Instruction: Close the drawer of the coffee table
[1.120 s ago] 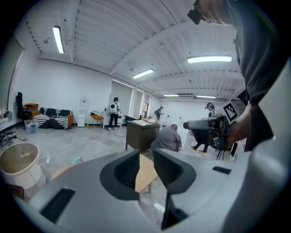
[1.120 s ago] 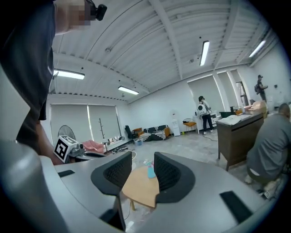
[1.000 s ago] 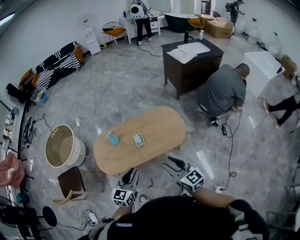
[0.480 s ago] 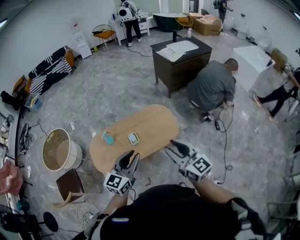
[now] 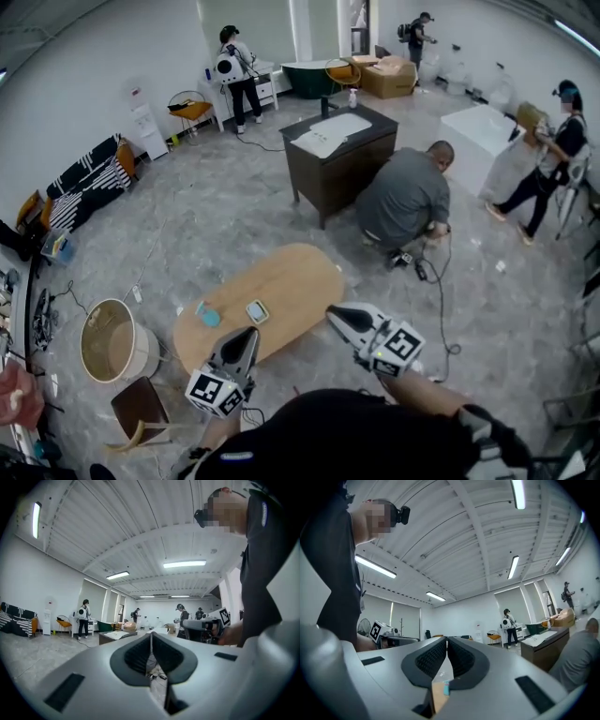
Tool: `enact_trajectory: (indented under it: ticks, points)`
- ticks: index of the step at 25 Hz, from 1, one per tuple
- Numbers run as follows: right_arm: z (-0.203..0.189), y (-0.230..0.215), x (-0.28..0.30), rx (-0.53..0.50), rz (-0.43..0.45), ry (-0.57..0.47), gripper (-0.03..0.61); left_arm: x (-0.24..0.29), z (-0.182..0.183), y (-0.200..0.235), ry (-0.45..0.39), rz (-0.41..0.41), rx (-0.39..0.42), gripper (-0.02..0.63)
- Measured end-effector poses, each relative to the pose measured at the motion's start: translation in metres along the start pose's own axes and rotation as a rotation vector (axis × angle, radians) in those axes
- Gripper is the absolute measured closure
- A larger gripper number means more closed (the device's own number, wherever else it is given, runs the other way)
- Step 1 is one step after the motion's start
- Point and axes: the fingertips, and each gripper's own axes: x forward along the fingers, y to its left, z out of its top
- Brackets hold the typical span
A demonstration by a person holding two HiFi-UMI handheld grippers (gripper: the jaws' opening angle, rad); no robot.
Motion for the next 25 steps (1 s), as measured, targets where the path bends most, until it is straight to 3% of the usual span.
enact_trajectory:
  ticks: [6, 13, 25]
  points:
    - [0.017, 0.008, -0.021, -0.019, -0.008, -0.007, 0.565, 0.013, 0.010, -0.029, 0.011, -0.086, -0.004, 0.606]
    - [0.005, 0.011, -0.033, -0.022, -0.052, -0.002, 0.569, 0.019, 0.001, -0.045, 0.043, -0.131, 0.021, 0.607]
    - [0.046, 0.021, -0.038, -0.042, -0.088, -0.005, 0.569, 0.033, 0.011, -0.065, 0.059, -0.187, 0.030, 0.606]
